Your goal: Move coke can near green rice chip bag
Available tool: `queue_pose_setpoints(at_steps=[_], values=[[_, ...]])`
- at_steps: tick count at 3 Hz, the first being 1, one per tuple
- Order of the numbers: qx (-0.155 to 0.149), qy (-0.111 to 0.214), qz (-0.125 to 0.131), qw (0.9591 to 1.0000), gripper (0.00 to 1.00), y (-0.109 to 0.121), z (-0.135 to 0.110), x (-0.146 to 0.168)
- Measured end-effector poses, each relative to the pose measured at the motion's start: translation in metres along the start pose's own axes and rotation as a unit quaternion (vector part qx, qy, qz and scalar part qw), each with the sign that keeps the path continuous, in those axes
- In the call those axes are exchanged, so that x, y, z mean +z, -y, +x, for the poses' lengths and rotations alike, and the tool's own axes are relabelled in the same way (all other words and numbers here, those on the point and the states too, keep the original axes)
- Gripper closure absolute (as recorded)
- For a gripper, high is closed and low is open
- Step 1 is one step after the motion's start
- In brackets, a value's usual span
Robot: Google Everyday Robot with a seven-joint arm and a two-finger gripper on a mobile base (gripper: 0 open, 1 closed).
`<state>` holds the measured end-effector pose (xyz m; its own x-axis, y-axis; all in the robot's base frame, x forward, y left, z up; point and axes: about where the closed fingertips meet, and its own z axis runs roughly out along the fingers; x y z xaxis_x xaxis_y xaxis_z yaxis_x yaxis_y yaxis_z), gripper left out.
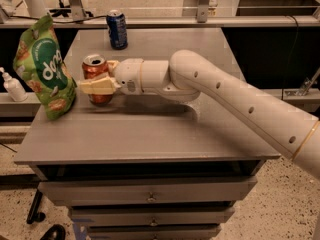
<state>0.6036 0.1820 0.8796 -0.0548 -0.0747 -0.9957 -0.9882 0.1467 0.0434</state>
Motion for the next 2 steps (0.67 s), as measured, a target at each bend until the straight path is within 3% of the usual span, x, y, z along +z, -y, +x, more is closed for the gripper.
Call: queue_pose_setpoints(at_steps=[1,2], values=[[0.000,-0.002,-0.005,1.0000,0.83,-0.0019,0.0006,0.0035],[0.000,-0.002,-0.005,1.0000,0.59,-0.0020,0.0001,0.0035]])
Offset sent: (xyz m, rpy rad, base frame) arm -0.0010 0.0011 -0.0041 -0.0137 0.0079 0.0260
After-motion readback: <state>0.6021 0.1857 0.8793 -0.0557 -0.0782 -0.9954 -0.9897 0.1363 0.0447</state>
